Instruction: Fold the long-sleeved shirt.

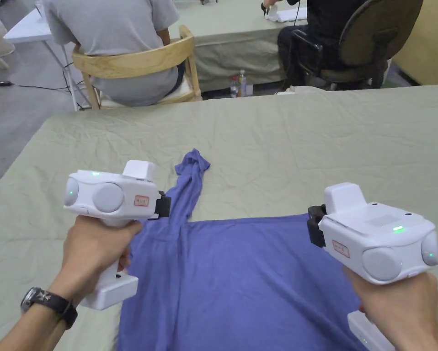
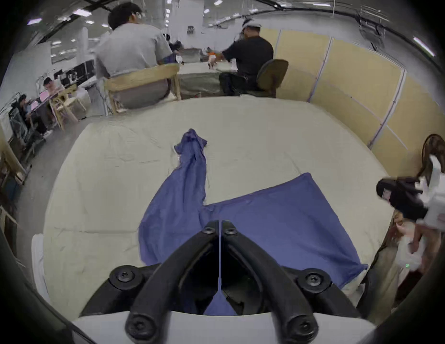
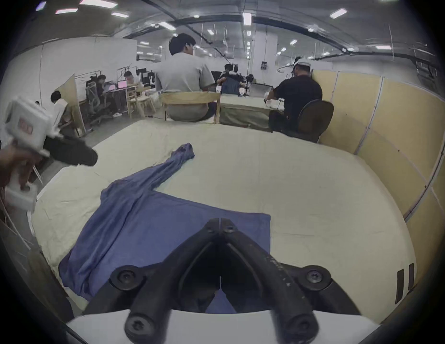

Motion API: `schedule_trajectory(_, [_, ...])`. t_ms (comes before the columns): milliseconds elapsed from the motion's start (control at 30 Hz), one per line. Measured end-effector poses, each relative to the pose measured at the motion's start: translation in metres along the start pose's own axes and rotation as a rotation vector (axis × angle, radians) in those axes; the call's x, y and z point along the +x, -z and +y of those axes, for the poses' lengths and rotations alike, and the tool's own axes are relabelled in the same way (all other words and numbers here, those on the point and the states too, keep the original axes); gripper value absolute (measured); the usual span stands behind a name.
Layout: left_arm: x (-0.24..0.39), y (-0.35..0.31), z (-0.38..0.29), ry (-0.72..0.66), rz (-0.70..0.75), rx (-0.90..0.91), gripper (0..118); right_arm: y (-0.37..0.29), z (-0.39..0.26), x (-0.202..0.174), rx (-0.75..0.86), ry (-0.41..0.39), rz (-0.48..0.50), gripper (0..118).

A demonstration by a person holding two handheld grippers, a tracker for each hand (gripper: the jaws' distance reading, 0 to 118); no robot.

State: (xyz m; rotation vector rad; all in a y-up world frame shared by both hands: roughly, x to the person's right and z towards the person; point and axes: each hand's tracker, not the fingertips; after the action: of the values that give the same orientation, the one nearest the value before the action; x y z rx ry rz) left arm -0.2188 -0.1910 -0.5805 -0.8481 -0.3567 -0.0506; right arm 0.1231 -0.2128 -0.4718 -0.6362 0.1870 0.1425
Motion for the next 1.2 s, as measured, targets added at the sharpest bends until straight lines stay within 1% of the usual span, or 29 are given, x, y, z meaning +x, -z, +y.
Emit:
schedule_trajectory(67, [-0.006, 0.030, 0.021, -0.008, -0.012, -0.022, 1, 0.020, 0.001, 0.002, -0.023, -0.001, 0.003, 1])
schedule_trajectory(100, [-0.007, 0.045, 0.030, -0.002, 0.006, -0.023, 4, 0.030, 0.002, 0.004, -0.037, -0.004, 0.007, 1])
schedule_trajectory(133, [-0.009, 0.061, 0.040, 0.002, 0.034, -0.023, 14, 0.039, 0.002, 0.005, -0.045, -0.004, 0.013, 1])
schedule_trajectory(167, [-0.012, 0.078, 0.051, 0.000, 0.050, -0.030, 34, 0.050, 0.004, 0.007, -0.055, -0.004, 0.019, 1])
schedule_trajectory(200, [-0.016, 0.097, 0.061, -0.010, 0.064, -0.055, 57, 0.061, 0.005, 0.009, -0.070, -0.005, 0.025, 1])
schedule_trajectory(233, [-0.019, 0.116, 0.071, -0.005, 0.073, -0.081, 75, 0.070, 0.006, 0.010, -0.082, -0.008, 0.026, 1])
schedule_trajectory(267, [-0.022, 0.135, 0.080, 0.006, 0.074, -0.077, 78, 0.079, 0.006, 0.012, -0.091, -0.016, 0.028, 1])
schedule_trajectory(400, [-0.045, 0.203, 0.112, 0.013, 0.112, -0.066, 76, 0.112, 0.003, 0.019, -0.119, -0.022, 0.021, 1])
schedule_trajectory(500, [-0.060, 0.243, 0.125, -0.060, 0.062, -0.101, 76, 0.137, -0.002, 0.025, -0.152, -0.026, -0.007, 1])
schedule_trajectory(567, [-0.071, 0.273, 0.134, -0.100, 0.043, -0.130, 73, 0.147, -0.009, 0.030, -0.162, -0.020, -0.020, 1])
schedule_trajectory(667, [-0.085, 0.315, 0.144, -0.090, 0.078, -0.128, 69, 0.160, -0.021, 0.035, -0.188, -0.004, -0.018, 1])
schedule_trajectory(700, [-0.086, 0.325, 0.146, -0.075, 0.121, -0.119, 69, 0.163, -0.025, 0.035, -0.201, -0.009, -0.023, 1])
schedule_trajectory(733, [-0.091, 0.338, 0.148, -0.058, 0.136, -0.128, 68, 0.167, -0.030, 0.036, -0.213, -0.018, -0.024, 1])
schedule_trajectory(767, [-0.093, 0.348, 0.145, -0.055, 0.139, -0.124, 64, 0.170, -0.034, 0.037, -0.220, -0.026, -0.026, 1])
schedule_trajectory(800, [-0.094, 0.358, 0.137, -0.051, 0.139, -0.136, 65, 0.172, -0.038, 0.037, -0.233, -0.029, -0.026, 1])
schedule_trajectory(833, [-0.097, 0.366, 0.129, -0.072, 0.119, -0.158, 66, 0.174, -0.042, 0.038, -0.246, -0.024, -0.026, 1])
schedule_trajectory(867, [-0.099, 0.366, 0.122, -0.158, 0.097, -0.073, 66, 0.175, -0.045, 0.039, -0.253, -0.021, -0.018, 1])
schedule_trajectory(900, [-0.099, 0.362, 0.119, -0.185, 0.108, -0.036, 66, 0.175, -0.047, 0.040, -0.260, -0.022, -0.012, 1])
schedule_trajectory(933, [-0.097, 0.361, 0.117, -0.184, 0.114, -0.019, 66, 0.174, -0.049, 0.039, -0.254, -0.025, -0.016, 1])
schedule_trajectory(1000, [-0.093, 0.359, 0.116, -0.130, 0.130, -0.032, 63, 0.170, -0.048, 0.039, -0.230, -0.026, -0.018, 1])
schedule_trajectory(1033, [-0.093, 0.355, 0.118, -0.134, 0.124, -0.035, 56, 0.168, -0.047, 0.040, -0.226, -0.021, -0.016, 1])
schedule_trajectory(1067, [-0.093, 0.351, 0.119, -0.158, 0.082, -0.023, 27, 0.167, -0.044, 0.038, -0.227, -0.018, -0.015, 1])
schedule_trajectory(1100, [-0.088, 0.339, 0.120, -0.203, 0.044, -0.008, 14, 0.163, -0.043, 0.038, -0.219, -0.018, -0.014, 1])
schedule_trajectory(1133, [-0.082, 0.327, 0.119, -0.196, 0.101, -0.005, 14, 0.159, -0.042, 0.037, -0.211, -0.019, -0.017, 1])
schedule_trajectory(1200, [-0.073, 0.303, 0.117, -0.134, 0.121, 0.041, 14, 0.148, -0.039, 0.035, -0.197, -0.015, -0.018, 1])
